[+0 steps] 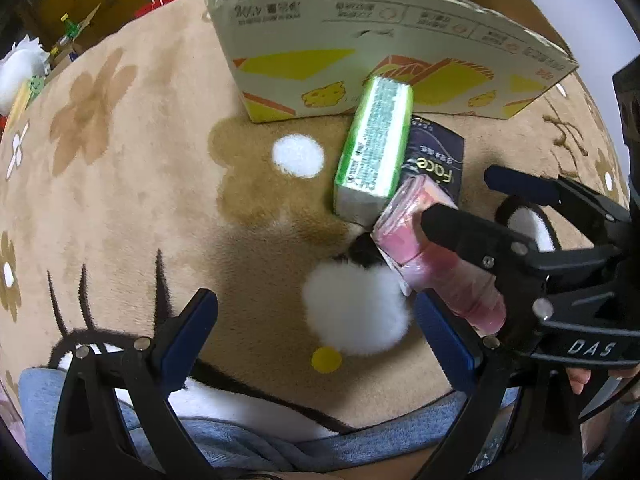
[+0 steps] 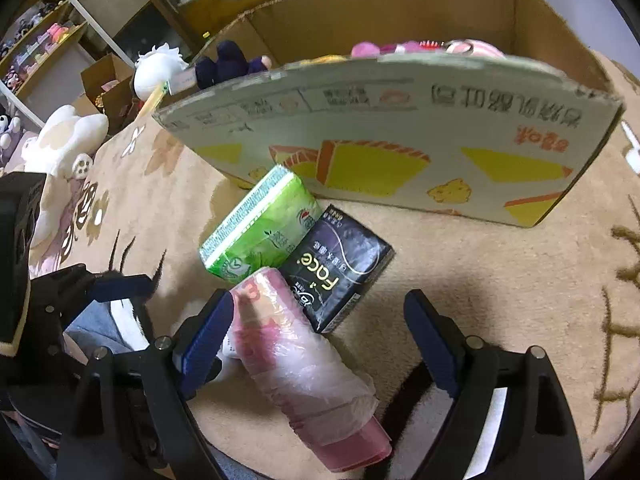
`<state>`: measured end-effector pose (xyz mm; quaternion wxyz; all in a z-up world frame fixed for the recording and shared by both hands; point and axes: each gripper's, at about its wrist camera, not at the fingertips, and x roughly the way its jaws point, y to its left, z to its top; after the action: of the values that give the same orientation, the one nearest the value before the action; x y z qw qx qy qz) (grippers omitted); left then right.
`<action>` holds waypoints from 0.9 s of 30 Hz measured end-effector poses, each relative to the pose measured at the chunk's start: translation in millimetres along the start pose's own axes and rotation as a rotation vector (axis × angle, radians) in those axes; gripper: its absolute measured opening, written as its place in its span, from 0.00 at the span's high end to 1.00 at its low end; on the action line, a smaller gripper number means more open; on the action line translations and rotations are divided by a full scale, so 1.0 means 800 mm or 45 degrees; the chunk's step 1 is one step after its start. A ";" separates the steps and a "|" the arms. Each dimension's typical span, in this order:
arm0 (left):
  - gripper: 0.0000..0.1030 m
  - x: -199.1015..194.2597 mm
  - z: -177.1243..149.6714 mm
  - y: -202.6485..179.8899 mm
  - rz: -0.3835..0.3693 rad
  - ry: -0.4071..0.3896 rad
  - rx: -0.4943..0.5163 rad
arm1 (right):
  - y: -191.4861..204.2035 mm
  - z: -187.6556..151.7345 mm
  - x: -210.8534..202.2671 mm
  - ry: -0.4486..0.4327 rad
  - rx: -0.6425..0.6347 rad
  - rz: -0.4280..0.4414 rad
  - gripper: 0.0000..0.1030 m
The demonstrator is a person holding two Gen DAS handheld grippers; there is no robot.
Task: Organize soft objects
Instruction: 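Grasp the pink plastic-wrapped package with the right tool while the left tool grasps the white pompom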
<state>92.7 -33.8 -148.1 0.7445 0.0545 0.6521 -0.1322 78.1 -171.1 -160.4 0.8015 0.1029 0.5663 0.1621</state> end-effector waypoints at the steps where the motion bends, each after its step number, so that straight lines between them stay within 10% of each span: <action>1: 0.05 0.002 0.001 0.001 -0.003 0.005 -0.004 | 0.000 -0.001 0.003 0.011 0.001 0.000 0.12; 16: 0.06 0.021 0.008 -0.009 0.024 0.043 0.003 | 0.005 -0.004 0.020 0.088 -0.001 0.049 0.12; 27: 0.28 0.034 0.003 0.000 0.012 0.087 -0.017 | 0.001 -0.005 0.030 0.129 -0.007 -0.022 0.26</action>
<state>97.7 -37.9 -174.4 0.7228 0.0573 0.6777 -0.1224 81.7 -161.8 -182.1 0.7735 0.0874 0.6065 0.1617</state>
